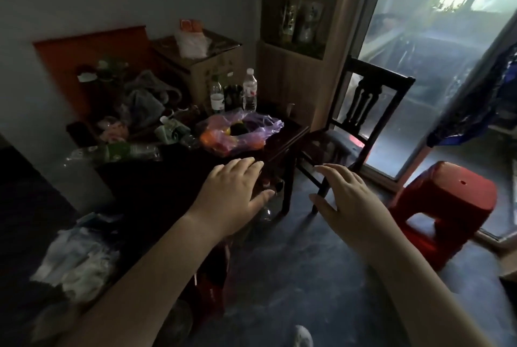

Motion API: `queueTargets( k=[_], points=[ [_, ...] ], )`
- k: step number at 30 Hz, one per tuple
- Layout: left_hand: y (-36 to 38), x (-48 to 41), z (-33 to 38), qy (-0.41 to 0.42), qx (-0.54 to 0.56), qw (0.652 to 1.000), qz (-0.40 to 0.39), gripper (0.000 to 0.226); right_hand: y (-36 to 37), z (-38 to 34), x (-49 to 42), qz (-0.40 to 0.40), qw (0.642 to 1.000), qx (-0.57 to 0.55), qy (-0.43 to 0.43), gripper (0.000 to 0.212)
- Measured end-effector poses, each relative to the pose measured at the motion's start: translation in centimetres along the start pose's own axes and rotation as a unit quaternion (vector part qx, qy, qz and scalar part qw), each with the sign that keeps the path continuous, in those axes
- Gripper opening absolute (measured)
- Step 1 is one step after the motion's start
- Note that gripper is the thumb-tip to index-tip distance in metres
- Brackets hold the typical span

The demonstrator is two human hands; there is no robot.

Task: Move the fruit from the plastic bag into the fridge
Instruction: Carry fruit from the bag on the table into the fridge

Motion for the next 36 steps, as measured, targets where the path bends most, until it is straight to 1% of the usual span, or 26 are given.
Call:
queueTargets(
  k=[5, 9, 12, 15, 22, 25, 27, 29, 33, 36],
  points=[
    [1.2, -8.1, 1.3, -0.056, -0.009, 0.998, 0.017, 0.066, 0.1, 7.2, -5.6, -0.018, 1.0, 0.0, -0.02, 0.055],
    [2.1, -13.5, 2.5, -0.086, -0.01, 0.996, 0.019, 0.066, -1.5, 13.7, -10.3, -0.003, 1.0, -0.008, -0.03, 0.052],
    [3.8, -16.4, 2.3, -0.114, -0.015, 0.993, 0.012, 0.066, -0.9, 17.2, -14.6, -0.006, 0.999, -0.001, -0.048, 0.053],
    [5.7, -18.2, 1.4, -0.143, -0.019, 0.99, -0.011, 0.065, 1.6, 18.3, -18.3, -0.033, 0.997, -0.008, -0.076, 0.053],
    [8.5, -24.3, -3.5, -0.188, -0.017, 0.982, -0.021, 0.07, 8.6, 19.0, -27.5, -0.084, 0.986, -0.047, -0.134, 0.055],
    [10.5, -27.5, -6.0, -0.192, -0.001, 0.981, -0.025, 0.071, 11.7, 19.6, -31.2, -0.097, 0.984, -0.057, -0.138, 0.052],
    [12.1, -30.2, -7.7, -0.191, 0.012, 0.981, -0.036, 0.067, 13.9, 20.0, -34.1, -0.114, 0.982, -0.062, -0.14, 0.05],
    [13.7, -33.0, -9.3, -0.183, 0.028, 0.981, -0.056, 0.06, 16.3, 20.5, -37.1, -0.141, 0.978, -0.059, -0.14, 0.05],
    [16.9, -38.4, -12.2, -0.166, 0.05, 0.98, -0.098, 0.059, 20.9, 21.4, -42.6, -0.2, 0.969, -0.051, -0.133, 0.053],
    [19.4, -41.7, -14.0, -0.159, 0.06, 0.978, -0.119, 0.057, 24.3, 21.9, -45.5, -0.229, 0.965, -0.054, -0.12, 0.048]
  ],
)
Point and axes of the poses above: each hand's wrist, its own x-axis away from the middle knuckle, its own y-axis out of the palm, z = x × y, the point moved 2 cm from there along -x, towards the middle knuckle, and after that the axes turned 13 degrees about -y, right-handed, at the moved point
